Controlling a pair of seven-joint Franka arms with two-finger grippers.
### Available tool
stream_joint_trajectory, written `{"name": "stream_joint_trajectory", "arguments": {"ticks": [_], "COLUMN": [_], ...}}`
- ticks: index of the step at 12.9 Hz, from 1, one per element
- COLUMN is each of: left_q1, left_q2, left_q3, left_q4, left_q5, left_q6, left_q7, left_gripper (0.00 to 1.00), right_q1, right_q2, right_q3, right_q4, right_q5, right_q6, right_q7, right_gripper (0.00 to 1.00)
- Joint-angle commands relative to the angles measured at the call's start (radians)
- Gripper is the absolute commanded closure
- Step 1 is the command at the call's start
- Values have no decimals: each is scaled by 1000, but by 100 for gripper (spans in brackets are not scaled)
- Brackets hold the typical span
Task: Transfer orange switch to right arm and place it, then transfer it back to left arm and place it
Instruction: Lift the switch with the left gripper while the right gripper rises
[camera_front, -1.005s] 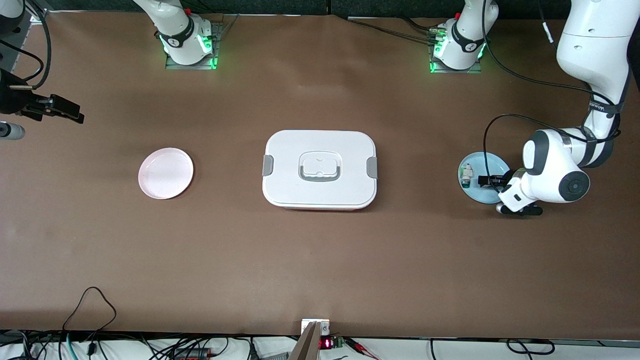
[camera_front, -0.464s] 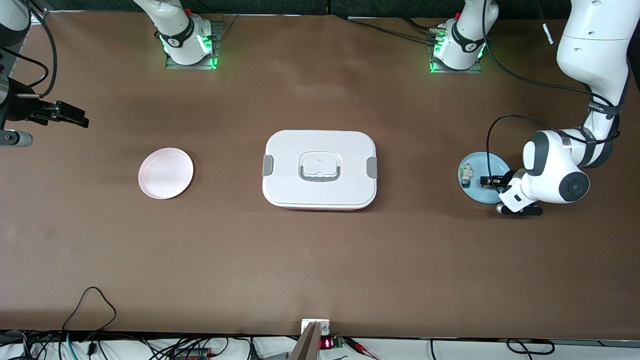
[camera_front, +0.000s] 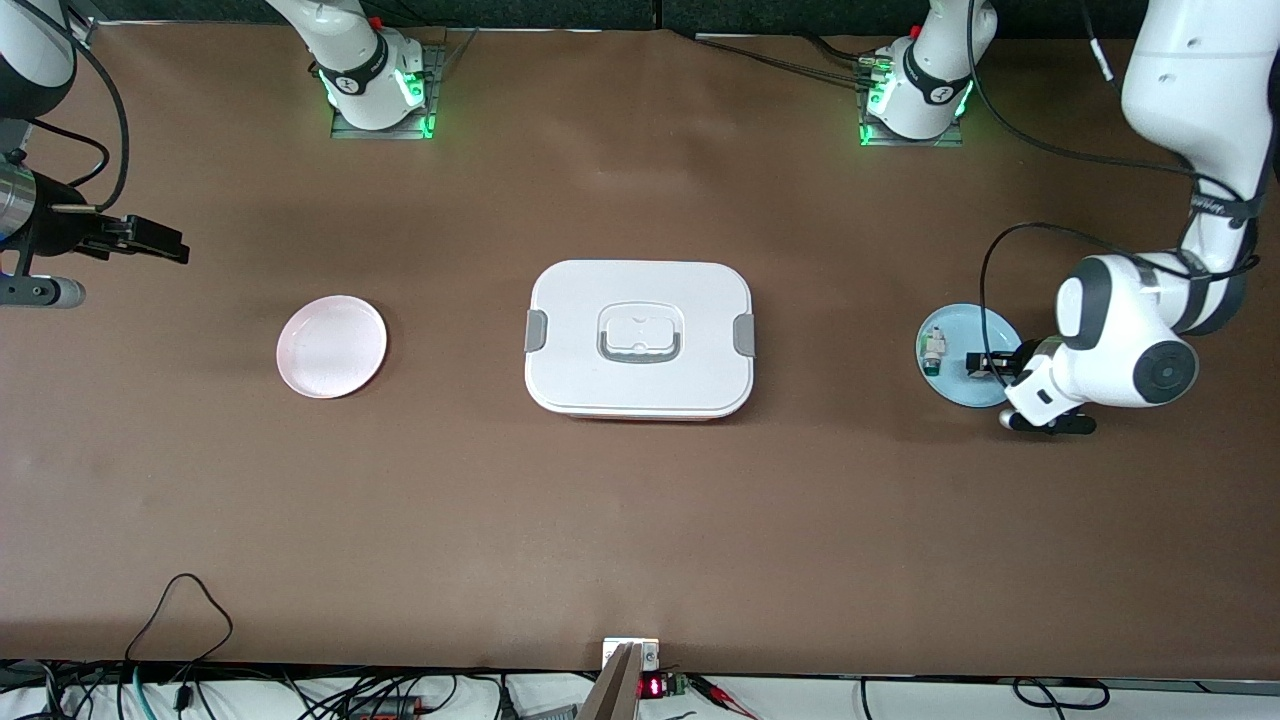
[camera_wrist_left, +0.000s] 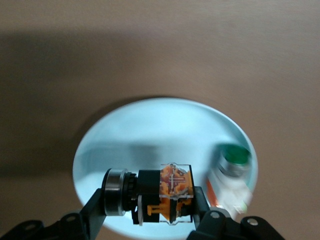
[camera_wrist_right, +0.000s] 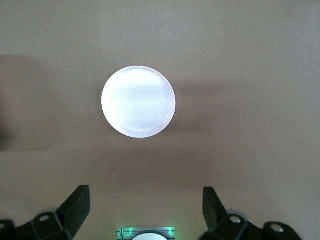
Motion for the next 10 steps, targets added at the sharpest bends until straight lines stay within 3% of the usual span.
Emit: {"name": "stream_joint_trajectory", "arguments": {"ticks": [1,3,7,10], "left_q1": [-1,7,5,1], "left_q2": [-82,-115,-126,-133], "left_q3": [-33,-98,-206,-259], "left_q4": [26,60,193,317], "left_q5": [-1,-62,-232,-428], "left_q6": [-161,-320,-596,-763], "left_q7": [-23,-159,-423,-670], "left_gripper": [51,54,68,80], "right_q1": [0,0,5,39], "right_q2": [-7,-24,-35,-33], "right_q3": [6,14,18,18], "right_q4": [32,40,40,40], "right_q5": [20,64,308,482], "right_q6": [-21,-24,-66,-55], "right_q7": [0,-15,-25,-11], "right_gripper": [0,0,0,0]}}
